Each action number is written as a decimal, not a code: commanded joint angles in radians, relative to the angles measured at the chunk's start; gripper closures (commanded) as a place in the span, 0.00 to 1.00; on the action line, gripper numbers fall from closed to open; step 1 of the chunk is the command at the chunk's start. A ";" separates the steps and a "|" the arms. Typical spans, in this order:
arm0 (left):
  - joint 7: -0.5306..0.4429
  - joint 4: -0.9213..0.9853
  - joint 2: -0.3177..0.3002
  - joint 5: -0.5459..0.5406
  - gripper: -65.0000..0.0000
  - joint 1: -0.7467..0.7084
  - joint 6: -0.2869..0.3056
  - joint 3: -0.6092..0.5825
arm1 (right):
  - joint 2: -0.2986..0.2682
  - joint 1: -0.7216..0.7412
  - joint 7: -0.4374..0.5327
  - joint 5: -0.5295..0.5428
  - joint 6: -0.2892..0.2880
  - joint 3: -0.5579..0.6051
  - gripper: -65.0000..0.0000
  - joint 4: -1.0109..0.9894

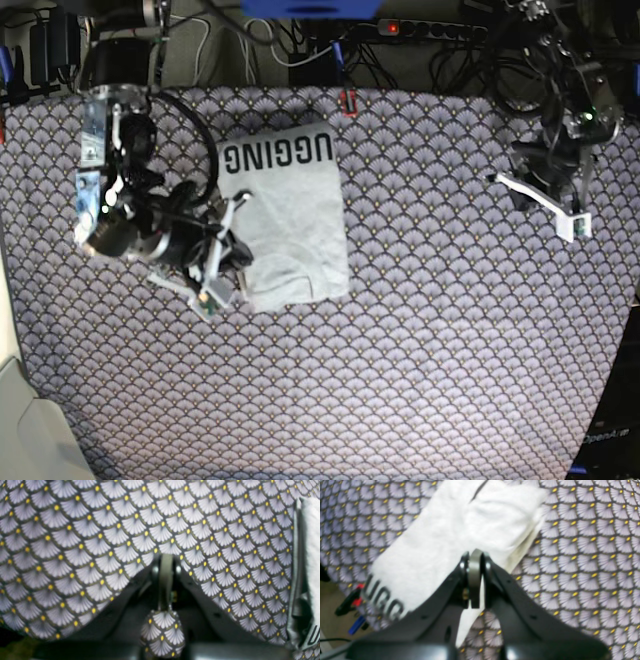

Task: Fold the T-shirt properly
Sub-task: 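Press and smooth the bundle's lettered edge with the right gripper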

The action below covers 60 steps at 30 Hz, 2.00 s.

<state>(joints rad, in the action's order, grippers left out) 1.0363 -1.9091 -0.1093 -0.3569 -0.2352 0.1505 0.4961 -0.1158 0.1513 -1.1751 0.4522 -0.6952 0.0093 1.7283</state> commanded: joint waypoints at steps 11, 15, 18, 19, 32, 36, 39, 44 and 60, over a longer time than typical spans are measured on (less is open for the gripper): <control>-0.018 -0.020 -0.010 -0.006 0.99 -0.008 0.001 0.034 | 0.000 0.115 0.102 0.018 -0.003 0.093 1.00 -0.193; -0.018 -0.020 -0.010 -0.009 0.99 -0.008 0.001 0.036 | -0.005 0.146 0.168 0.017 -0.003 0.105 1.00 -0.319; -0.018 -0.020 -0.010 -0.008 0.99 -0.008 0.001 0.036 | -0.031 0.163 0.211 0.017 -0.003 0.105 1.00 -0.400; -0.018 -0.020 -0.010 -0.009 0.99 -0.008 0.001 0.036 | -0.034 0.166 0.225 0.017 -0.003 0.106 1.00 -0.419; -0.018 -0.022 -0.008 -0.012 0.99 -0.008 0.002 0.032 | -0.058 0.098 0.067 0.023 -0.003 0.097 1.00 -0.084; -0.017 -0.023 -0.010 -0.012 0.99 -0.010 0.002 0.034 | -0.018 -0.008 0.010 0.021 -0.003 0.093 1.00 0.095; -0.017 -0.046 -0.031 -0.014 0.99 -0.033 0.002 0.034 | 0.000 -0.117 0.019 0.021 -0.003 0.094 1.00 0.151; -0.017 -0.060 -0.039 -0.014 0.99 -0.037 0.002 0.036 | -0.005 -0.235 0.106 0.017 -0.003 0.099 1.00 0.147; -0.018 -0.060 -0.065 -0.012 0.99 -0.088 0.004 0.123 | -0.120 -0.315 0.156 0.021 -0.003 0.096 1.00 0.186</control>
<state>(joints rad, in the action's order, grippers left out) 1.0393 -1.9522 -0.1604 -0.3656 -0.3229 0.1543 0.6128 -0.2321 -0.1764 -1.0412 0.4580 -0.6937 0.1078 1.8927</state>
